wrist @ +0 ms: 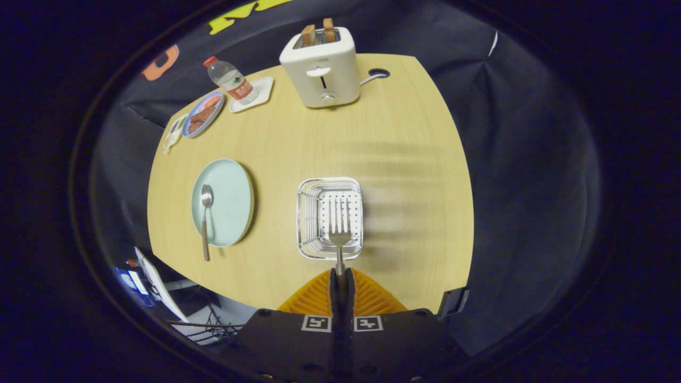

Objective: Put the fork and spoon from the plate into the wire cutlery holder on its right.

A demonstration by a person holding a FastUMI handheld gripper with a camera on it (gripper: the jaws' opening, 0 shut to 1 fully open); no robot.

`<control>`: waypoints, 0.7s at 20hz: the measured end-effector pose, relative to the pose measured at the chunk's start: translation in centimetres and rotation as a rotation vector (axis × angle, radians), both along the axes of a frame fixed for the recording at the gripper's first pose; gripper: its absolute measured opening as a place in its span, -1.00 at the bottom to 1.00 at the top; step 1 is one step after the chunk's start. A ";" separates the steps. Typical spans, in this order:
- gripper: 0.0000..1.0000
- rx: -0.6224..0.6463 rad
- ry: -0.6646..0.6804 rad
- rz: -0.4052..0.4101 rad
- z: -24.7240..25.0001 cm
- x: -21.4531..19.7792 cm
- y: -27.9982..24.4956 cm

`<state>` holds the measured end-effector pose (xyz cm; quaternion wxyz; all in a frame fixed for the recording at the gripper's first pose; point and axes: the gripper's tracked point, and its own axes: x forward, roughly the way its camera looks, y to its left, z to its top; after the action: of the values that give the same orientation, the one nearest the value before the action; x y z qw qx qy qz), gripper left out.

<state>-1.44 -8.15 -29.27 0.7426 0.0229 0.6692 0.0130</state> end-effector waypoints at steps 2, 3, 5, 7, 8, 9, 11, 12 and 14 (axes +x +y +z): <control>-0.99 0.009 0.053 -0.035 -0.8 -0.2 -0.1; -0.99 0.008 0.071 -0.045 -1.3 0.2 -0.2; -0.99 0.011 0.107 -0.074 -2.0 0.4 -0.2; -0.97 0.013 0.128 -0.096 -2.3 0.4 -0.3; -0.91 0.018 0.133 -0.104 -2.4 0.6 -0.2; -0.91 0.026 0.122 -0.107 -2.3 0.9 0.0; -0.86 0.030 0.108 -0.111 -2.1 1.2 0.0; -0.76 0.025 0.100 -0.114 -2.0 1.3 0.0; -0.70 0.027 0.076 -0.113 -1.3 1.4 0.2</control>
<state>-0.09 -7.95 -30.59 0.7159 0.0713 0.6943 -0.0208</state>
